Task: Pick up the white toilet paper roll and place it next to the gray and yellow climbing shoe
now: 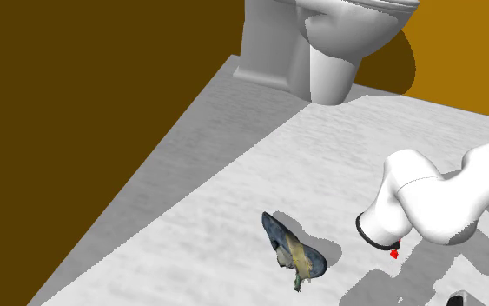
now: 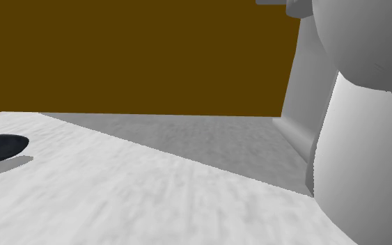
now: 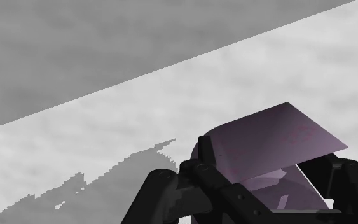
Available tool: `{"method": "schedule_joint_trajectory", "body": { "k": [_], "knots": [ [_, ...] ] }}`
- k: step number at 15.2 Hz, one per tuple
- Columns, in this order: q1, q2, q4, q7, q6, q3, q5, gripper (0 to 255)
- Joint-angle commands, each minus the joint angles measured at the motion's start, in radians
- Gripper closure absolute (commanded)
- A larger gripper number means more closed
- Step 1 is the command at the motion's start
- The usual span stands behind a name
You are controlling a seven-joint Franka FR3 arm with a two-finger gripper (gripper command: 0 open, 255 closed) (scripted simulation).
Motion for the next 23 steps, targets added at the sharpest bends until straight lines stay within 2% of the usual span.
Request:
{"method": "schedule_joint_trajectory", "body": {
  "k": [1, 13, 21, 22, 23],
  "knots": [
    [-0.003, 0.011, -0.016, 0.002, 0.029, 0.019, 0.008, 255],
    [-0.043, 0.1, -0.106, 0.002, 0.219, 0.141, 0.047, 255],
    [-0.045, 0.105, -0.109, 0.002, 0.227, 0.148, 0.048, 255],
    [-0.045, 0.105, -0.109, 0.002, 0.227, 0.148, 0.048, 0],
    [-0.045, 0.105, -0.109, 0.002, 0.227, 0.148, 0.048, 0]
  ]
}}
